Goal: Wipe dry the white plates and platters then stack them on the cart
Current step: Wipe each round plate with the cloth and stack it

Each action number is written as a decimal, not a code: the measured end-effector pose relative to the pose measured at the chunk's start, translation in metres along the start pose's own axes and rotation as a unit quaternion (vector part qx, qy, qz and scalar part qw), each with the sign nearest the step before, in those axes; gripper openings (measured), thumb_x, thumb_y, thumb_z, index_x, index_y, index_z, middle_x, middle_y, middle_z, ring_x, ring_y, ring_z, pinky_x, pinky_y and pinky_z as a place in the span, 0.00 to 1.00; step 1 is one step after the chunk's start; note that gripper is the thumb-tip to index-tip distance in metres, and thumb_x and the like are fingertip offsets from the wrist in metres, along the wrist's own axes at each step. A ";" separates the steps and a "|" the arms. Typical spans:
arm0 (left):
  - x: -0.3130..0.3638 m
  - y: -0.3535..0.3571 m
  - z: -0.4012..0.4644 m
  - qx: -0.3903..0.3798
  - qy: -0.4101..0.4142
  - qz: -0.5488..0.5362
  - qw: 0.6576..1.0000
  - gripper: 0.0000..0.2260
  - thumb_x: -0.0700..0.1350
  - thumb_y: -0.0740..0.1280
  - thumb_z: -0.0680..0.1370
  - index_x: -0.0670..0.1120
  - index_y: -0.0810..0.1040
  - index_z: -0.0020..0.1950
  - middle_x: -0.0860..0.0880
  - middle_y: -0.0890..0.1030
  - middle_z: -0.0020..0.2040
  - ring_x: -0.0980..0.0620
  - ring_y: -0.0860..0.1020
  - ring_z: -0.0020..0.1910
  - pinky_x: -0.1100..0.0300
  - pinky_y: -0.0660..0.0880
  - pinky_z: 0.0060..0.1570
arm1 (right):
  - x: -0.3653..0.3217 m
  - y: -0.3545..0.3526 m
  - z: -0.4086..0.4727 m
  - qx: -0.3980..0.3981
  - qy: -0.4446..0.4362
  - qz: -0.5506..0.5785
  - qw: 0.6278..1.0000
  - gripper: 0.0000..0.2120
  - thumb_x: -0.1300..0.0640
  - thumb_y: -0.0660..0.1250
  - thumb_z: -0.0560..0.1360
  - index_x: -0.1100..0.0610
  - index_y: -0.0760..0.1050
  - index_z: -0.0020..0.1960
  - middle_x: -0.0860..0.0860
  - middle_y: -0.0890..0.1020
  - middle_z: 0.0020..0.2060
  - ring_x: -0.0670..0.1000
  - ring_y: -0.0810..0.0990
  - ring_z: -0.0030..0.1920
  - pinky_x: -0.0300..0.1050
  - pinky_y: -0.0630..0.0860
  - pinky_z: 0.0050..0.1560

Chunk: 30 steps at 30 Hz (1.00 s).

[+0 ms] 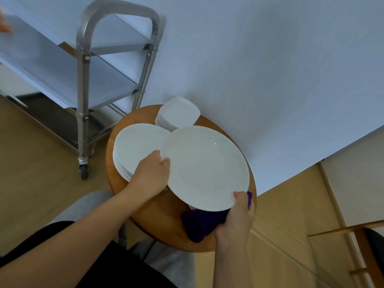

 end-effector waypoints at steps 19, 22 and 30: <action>-0.072 -0.074 0.054 0.090 -0.084 0.157 0.980 0.16 0.44 0.55 0.82 0.38 0.65 0.67 0.42 0.77 0.51 0.48 0.75 0.44 0.57 0.72 0.43 | 0.004 0.018 0.005 0.031 -0.025 -0.067 0.997 0.23 0.52 0.70 0.72 0.46 0.68 0.65 0.44 0.77 0.48 0.48 0.75 0.47 0.40 0.72 0.35; -0.077 -0.076 0.056 0.098 -0.084 0.215 0.968 0.15 0.46 0.55 0.82 0.39 0.66 0.66 0.45 0.75 0.46 0.48 0.75 0.43 0.56 0.71 0.42 | 0.002 0.018 0.006 0.030 -0.026 -0.065 0.997 0.23 0.53 0.70 0.72 0.46 0.68 0.65 0.42 0.77 0.47 0.48 0.76 0.48 0.40 0.73 0.35; -0.081 -0.065 0.057 0.073 -0.101 0.375 0.919 0.11 0.47 0.57 0.81 0.42 0.73 0.57 0.47 0.76 0.42 0.49 0.76 0.39 0.57 0.72 0.40 | 0.008 0.025 0.007 0.023 -0.022 -0.073 0.997 0.18 0.54 0.69 0.73 0.44 0.67 0.59 0.42 0.76 0.45 0.49 0.76 0.46 0.39 0.72 0.36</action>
Point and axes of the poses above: each hand's wrist, its own z-axis towards the middle knuckle, its own y-axis out of the palm, x = y × z, the point moved 9 cm from there along z, towards the middle knuckle
